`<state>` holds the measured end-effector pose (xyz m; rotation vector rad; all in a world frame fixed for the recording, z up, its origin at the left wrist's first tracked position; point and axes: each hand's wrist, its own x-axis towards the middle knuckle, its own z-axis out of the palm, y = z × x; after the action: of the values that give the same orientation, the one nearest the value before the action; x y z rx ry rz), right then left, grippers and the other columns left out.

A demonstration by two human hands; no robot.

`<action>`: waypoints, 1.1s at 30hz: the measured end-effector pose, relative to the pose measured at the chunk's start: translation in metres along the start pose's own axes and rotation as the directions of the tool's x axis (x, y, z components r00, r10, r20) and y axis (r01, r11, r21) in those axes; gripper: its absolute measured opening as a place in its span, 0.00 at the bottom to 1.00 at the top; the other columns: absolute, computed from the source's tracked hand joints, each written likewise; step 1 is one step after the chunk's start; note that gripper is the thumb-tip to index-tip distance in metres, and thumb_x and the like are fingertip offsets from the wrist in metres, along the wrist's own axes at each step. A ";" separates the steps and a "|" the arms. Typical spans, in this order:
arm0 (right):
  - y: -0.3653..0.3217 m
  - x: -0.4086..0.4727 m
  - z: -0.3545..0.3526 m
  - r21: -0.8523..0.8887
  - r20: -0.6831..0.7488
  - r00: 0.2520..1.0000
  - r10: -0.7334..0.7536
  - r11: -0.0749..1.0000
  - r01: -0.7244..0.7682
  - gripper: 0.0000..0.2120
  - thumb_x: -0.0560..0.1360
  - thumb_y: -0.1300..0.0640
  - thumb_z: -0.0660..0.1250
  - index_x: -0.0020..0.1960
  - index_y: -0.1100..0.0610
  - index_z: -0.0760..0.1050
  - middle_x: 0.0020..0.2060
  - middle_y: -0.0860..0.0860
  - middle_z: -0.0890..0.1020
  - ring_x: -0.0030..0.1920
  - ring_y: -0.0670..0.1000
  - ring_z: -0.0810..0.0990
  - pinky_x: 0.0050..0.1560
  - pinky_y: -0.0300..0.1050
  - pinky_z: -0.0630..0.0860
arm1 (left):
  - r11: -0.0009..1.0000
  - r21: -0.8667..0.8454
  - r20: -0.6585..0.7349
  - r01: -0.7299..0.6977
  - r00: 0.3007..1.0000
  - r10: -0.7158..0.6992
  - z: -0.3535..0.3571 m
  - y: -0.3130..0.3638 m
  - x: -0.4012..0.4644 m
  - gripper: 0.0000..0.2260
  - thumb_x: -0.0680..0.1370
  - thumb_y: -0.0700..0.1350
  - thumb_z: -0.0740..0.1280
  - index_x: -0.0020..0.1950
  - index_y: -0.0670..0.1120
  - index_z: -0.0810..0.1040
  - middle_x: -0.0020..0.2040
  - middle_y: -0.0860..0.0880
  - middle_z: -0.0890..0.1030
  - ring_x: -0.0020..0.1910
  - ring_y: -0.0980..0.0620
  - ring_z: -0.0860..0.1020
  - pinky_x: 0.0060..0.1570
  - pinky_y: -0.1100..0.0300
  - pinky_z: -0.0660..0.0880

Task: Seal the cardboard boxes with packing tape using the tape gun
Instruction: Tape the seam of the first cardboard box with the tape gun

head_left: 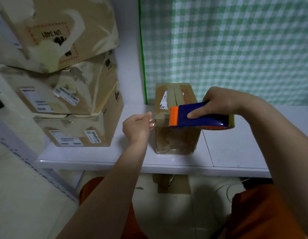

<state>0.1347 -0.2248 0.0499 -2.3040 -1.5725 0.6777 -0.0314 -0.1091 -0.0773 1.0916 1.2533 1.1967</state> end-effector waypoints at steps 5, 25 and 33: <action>-0.011 0.012 -0.001 -0.106 -0.009 0.999 0.052 0.993 -0.052 0.22 0.65 0.38 0.73 0.37 0.57 0.77 0.33 0.52 0.80 0.35 0.50 0.78 0.34 0.41 0.71 | 0.999 0.047 -0.035 -0.018 0.999 0.020 0.007 -0.004 0.001 0.06 0.73 0.43 0.74 0.39 0.42 0.82 0.36 0.45 0.84 0.32 0.51 0.82 0.35 0.59 0.81; -0.009 0.019 0.000 -0.128 0.024 0.998 0.054 0.991 -0.051 0.20 0.66 0.39 0.73 0.38 0.56 0.77 0.34 0.51 0.80 0.35 0.50 0.78 0.34 0.41 0.72 | 0.780 0.536 0.186 -0.324 0.946 0.265 -0.016 -0.035 0.026 0.09 0.78 0.44 0.67 0.45 0.42 0.85 0.42 0.45 0.83 0.43 0.46 0.81 0.45 0.58 0.75; -0.011 0.018 0.002 -0.112 0.035 0.998 0.053 0.993 -0.049 0.19 0.66 0.39 0.73 0.37 0.56 0.76 0.34 0.51 0.79 0.35 0.49 0.77 0.33 0.41 0.70 | 0.808 0.213 0.452 -0.549 0.789 0.417 -0.006 -0.009 0.021 0.10 0.69 0.37 0.76 0.47 0.46 0.84 0.40 0.52 0.76 0.38 0.55 0.76 0.45 0.64 0.77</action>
<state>0.1307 -0.2045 0.0493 -2.4327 -1.6111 0.6654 -0.0379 -0.0888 -0.0885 1.9026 0.8963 1.0777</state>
